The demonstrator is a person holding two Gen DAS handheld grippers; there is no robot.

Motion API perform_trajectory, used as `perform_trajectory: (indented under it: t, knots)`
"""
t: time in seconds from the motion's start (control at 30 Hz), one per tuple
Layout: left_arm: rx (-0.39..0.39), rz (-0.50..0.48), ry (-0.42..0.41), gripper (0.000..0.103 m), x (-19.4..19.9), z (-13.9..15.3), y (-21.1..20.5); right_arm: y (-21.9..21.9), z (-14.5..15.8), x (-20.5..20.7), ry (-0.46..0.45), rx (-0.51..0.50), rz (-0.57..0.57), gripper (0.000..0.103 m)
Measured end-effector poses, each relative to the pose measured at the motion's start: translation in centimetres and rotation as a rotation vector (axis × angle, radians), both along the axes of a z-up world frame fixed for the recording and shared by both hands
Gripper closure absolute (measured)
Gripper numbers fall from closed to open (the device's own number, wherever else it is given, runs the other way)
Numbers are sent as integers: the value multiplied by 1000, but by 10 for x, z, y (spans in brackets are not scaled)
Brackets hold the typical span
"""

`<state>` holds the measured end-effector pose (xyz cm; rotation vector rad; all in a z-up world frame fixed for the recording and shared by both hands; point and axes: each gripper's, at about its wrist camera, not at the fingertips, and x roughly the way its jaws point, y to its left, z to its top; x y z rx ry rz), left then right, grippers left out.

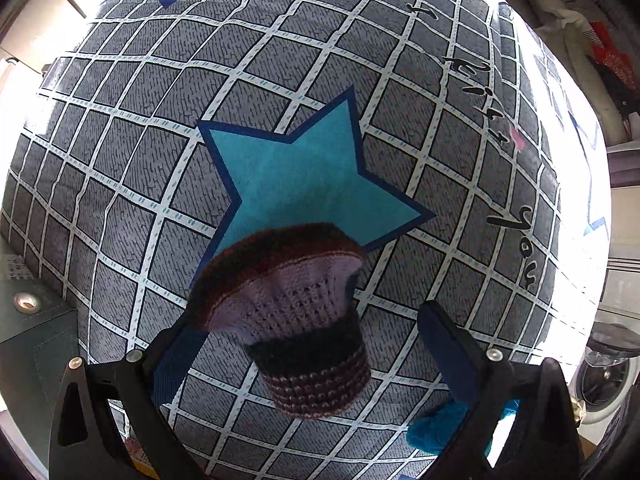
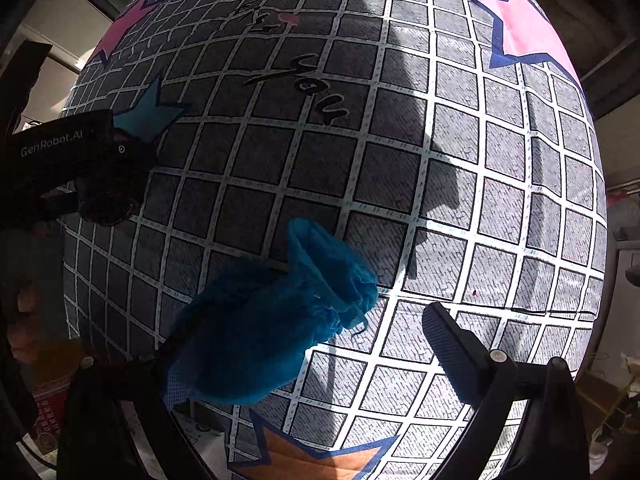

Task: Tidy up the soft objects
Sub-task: 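Lift the crocheted piece and blue cloth off the bed with both tools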

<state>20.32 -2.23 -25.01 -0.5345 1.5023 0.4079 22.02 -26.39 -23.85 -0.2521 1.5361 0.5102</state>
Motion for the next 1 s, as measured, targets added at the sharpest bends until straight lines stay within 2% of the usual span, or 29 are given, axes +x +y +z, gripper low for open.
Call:
perform_trajectory:
  t: [0.07,0.13,0.2,0.3,0.53,0.7,0.87,1.0]
  knots:
    - [3,2,9,0,1,-8,0,7,-10,-1,12,-11,26,3]
    - [46,-33,2,0,3,-10,-5,13,-18,-5,13,-34,58,0]
    - [81,-71,21,0,8,-13,-11,20,-21,-11,-20,-74,97,0]
    - [98,-78,6,0,7,-13,-13,28,-25,-18,-45,-111,142,0]
    - [117,-69,-23,0,-6,-13,-20,30,-29,-14,-38,-113,97,0]
    - [111,-63,-12,0,-15,-11,-25,39,-31,-4,-17,-126,100,0]
    - [121,-65,-29,0,-14,-12,-24,44,-32,4,-12,-129,99,0]
    - [110,-60,-11,0,-10,-16,-24,47,-33,8,-9,-131,99,0]
